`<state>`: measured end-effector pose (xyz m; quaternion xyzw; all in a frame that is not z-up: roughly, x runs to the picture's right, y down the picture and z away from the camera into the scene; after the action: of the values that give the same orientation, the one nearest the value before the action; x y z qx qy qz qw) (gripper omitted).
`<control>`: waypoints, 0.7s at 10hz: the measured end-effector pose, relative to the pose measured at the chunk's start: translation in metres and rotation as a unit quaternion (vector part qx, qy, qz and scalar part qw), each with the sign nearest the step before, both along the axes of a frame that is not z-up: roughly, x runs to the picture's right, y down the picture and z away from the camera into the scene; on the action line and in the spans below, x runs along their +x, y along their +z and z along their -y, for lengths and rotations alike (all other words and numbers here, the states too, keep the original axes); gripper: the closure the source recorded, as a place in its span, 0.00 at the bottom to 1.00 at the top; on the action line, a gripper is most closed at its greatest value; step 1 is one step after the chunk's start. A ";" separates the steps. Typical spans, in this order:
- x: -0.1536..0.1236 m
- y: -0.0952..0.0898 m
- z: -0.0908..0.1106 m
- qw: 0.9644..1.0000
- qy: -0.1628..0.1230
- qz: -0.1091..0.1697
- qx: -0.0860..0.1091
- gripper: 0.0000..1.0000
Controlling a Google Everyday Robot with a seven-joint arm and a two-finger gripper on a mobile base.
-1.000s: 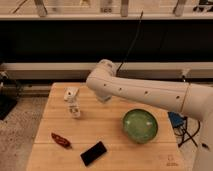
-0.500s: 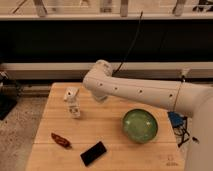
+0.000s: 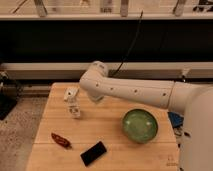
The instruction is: Knock the bottle over
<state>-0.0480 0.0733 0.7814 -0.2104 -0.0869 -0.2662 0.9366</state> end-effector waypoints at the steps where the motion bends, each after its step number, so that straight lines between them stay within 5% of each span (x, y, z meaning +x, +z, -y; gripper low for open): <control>1: -0.012 0.002 0.000 1.000 -0.006 0.008 0.000 0.99; 7: -0.054 0.012 0.001 0.998 -0.036 0.043 0.003 0.99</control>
<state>-0.1020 0.0719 0.7934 -0.1990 -0.1185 -0.3088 0.9225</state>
